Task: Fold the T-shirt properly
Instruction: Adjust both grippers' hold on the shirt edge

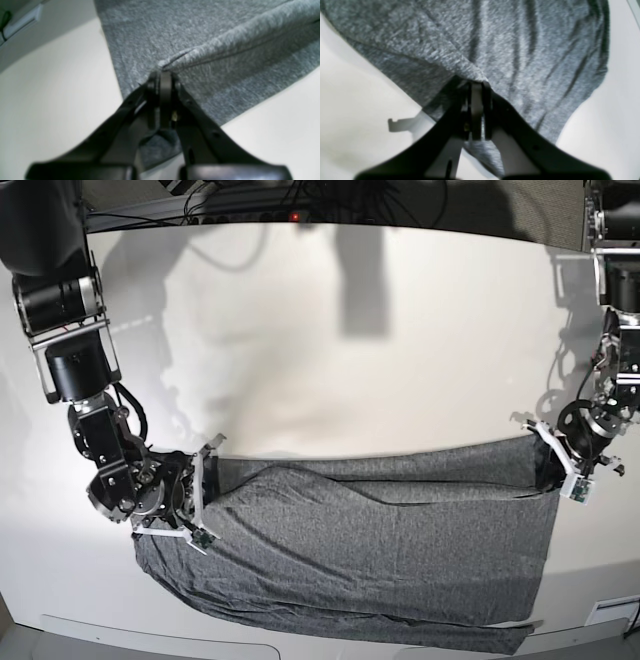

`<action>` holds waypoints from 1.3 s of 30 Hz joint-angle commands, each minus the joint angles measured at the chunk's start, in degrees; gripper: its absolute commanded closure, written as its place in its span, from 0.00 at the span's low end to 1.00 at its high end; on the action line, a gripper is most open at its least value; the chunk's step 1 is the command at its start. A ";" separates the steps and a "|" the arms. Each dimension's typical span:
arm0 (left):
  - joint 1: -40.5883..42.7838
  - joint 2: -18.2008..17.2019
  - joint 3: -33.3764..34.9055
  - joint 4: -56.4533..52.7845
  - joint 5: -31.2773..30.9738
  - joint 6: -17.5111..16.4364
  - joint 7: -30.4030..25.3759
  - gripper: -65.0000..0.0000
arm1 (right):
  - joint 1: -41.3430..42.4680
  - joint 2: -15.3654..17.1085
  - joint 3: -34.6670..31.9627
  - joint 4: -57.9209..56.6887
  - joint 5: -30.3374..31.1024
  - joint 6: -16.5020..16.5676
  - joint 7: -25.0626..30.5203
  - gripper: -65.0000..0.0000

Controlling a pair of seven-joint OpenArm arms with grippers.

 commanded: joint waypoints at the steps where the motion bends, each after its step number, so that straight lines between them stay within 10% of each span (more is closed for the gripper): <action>1: -1.99 -1.18 -0.52 0.35 -0.66 0.59 -1.73 1.00 | 2.08 0.46 0.44 0.59 0.02 -0.42 1.05 1.00; 5: -2.56 -1.38 -0.55 0.26 -0.70 0.63 -1.64 0.73 | 2.40 0.48 0.46 0.59 0.68 -3.58 2.38 0.67; 8: -2.82 -1.40 -0.55 0.26 -2.47 0.85 -1.16 0.63 | 2.99 0.39 0.46 0.59 3.06 -9.64 0.87 0.66; 14: -2.82 -1.55 -0.55 0.28 -10.47 4.39 5.11 0.66 | 3.19 0.37 0.46 0.87 5.16 -13.05 -1.99 0.67; 19: -2.78 -1.51 -0.55 0.28 -21.94 3.91 14.12 0.98 | 3.15 0.39 0.46 0.87 15.21 -12.81 -9.44 0.92; 23: -2.34 -1.20 -0.55 0.28 -28.00 3.58 15.69 1.00 | 2.78 0.55 0.46 0.79 18.73 -12.83 -13.09 1.00; 39: -1.46 4.31 -0.55 -5.03 -19.78 9.42 8.04 1.00 | -2.25 0.55 0.46 0.42 13.51 -15.19 -4.70 1.00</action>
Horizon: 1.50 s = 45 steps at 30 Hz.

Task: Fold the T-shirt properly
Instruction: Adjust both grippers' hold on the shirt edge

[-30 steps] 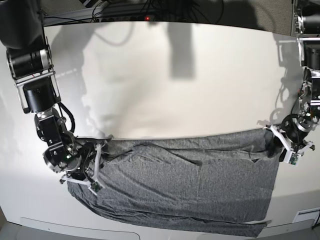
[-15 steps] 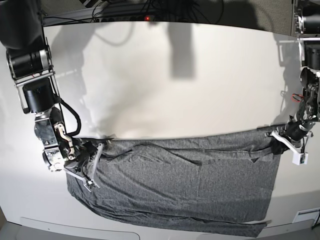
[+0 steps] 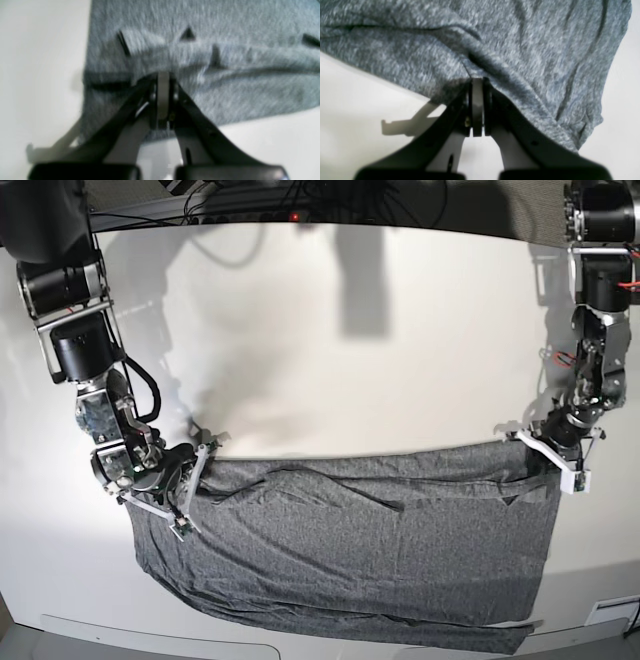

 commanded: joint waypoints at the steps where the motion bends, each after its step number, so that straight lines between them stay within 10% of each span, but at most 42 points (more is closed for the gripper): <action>1: -1.42 -0.28 -0.31 -1.03 0.20 0.02 -2.12 1.00 | 1.46 0.50 0.46 0.72 0.00 -0.46 0.72 1.00; 9: -0.74 1.03 -0.31 -8.55 2.67 -0.76 -3.13 1.00 | -1.29 1.01 0.44 0.74 -1.36 -0.42 0.46 1.00; 13: 0.74 0.13 -0.31 -7.43 2.45 -8.41 1.86 1.00 | -4.26 3.30 0.44 1.16 -1.09 0.07 0.07 1.00; 25: 19.34 -4.83 -0.35 14.45 -8.13 -9.90 6.49 1.00 | -22.25 13.55 0.46 18.14 9.31 0.00 -1.51 1.00; 35: 26.01 -4.83 -0.42 36.72 -8.07 1.20 3.45 1.00 | -29.94 15.06 2.29 25.73 9.11 -1.92 -0.15 1.00; 45: 12.35 -2.19 -0.39 26.99 -3.50 1.53 8.28 1.00 | -29.94 15.08 3.13 25.73 9.11 -2.19 -0.37 1.00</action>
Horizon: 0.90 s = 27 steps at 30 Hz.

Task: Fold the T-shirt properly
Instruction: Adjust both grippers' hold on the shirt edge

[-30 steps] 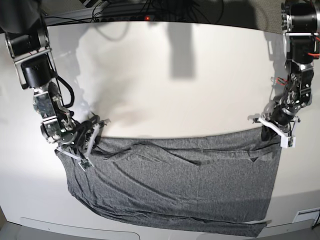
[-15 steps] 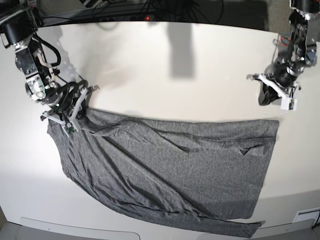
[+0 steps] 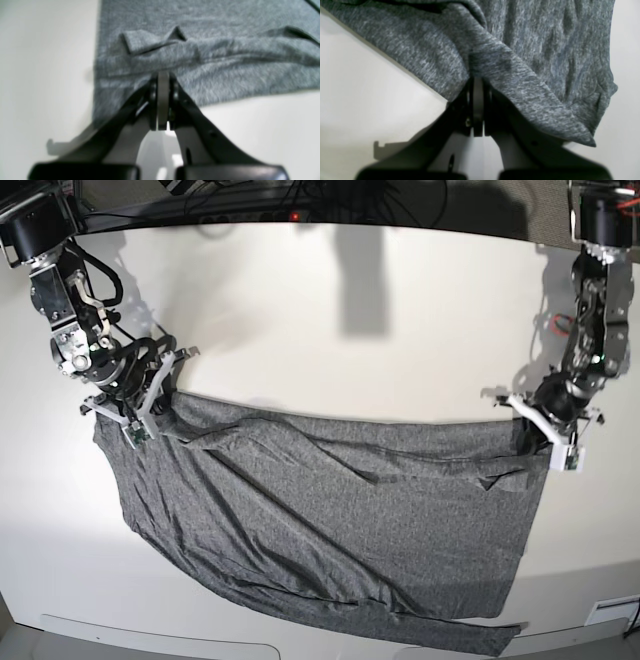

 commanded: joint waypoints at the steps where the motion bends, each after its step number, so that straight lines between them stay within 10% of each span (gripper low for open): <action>1: -2.64 -0.96 -0.46 -1.07 -0.33 0.44 -1.51 1.00 | -0.17 0.81 0.02 -0.22 -0.55 0.55 -3.61 1.00; 17: -12.09 2.64 -0.35 -23.08 2.05 -2.60 -1.73 1.00 | -0.04 0.81 0.02 -0.22 -0.55 0.55 -3.67 1.00; 27: -0.46 2.43 -0.37 -19.61 4.83 -2.60 -6.36 1.00 | -0.79 0.98 0.02 1.84 -0.50 0.59 -6.21 1.00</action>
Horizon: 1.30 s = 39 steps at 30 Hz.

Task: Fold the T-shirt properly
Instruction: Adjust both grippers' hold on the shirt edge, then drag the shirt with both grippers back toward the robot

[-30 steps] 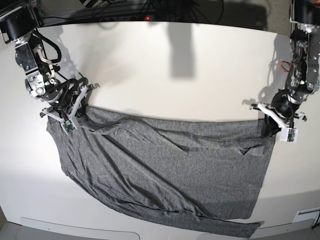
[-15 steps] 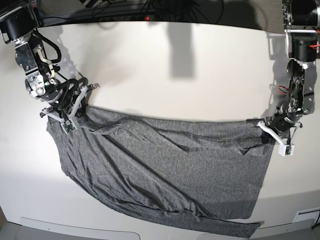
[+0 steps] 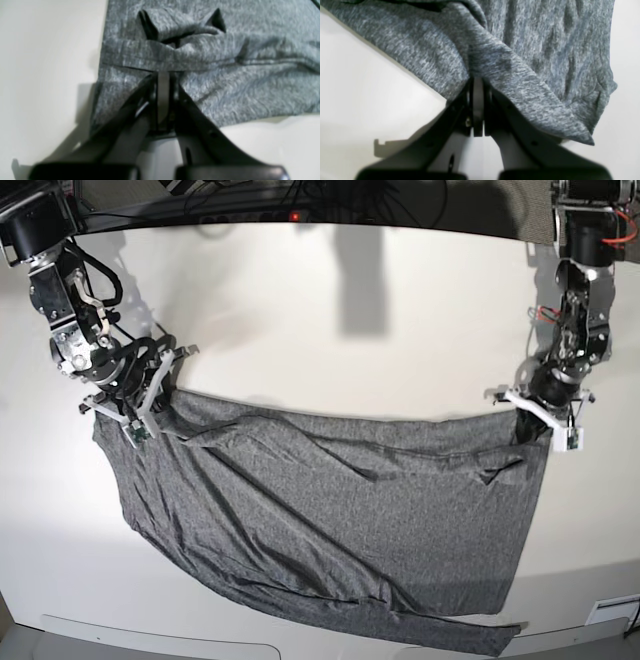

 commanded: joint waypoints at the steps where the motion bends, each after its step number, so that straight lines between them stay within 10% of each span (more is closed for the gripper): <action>1: 2.84 -0.94 0.13 0.57 1.86 0.39 6.05 1.00 | -0.26 0.79 -0.07 0.96 -0.11 0.59 -3.45 1.00; 18: 29.44 -5.73 -0.04 20.87 1.86 4.74 4.26 1.00 | -15.76 0.94 1.42 12.96 -4.79 -0.55 -7.30 1.00; 39: 47.36 -5.40 -7.15 31.43 4.50 2.32 1.09 1.00 | -42.23 -4.28 27.39 20.96 -8.02 -0.63 -3.17 1.00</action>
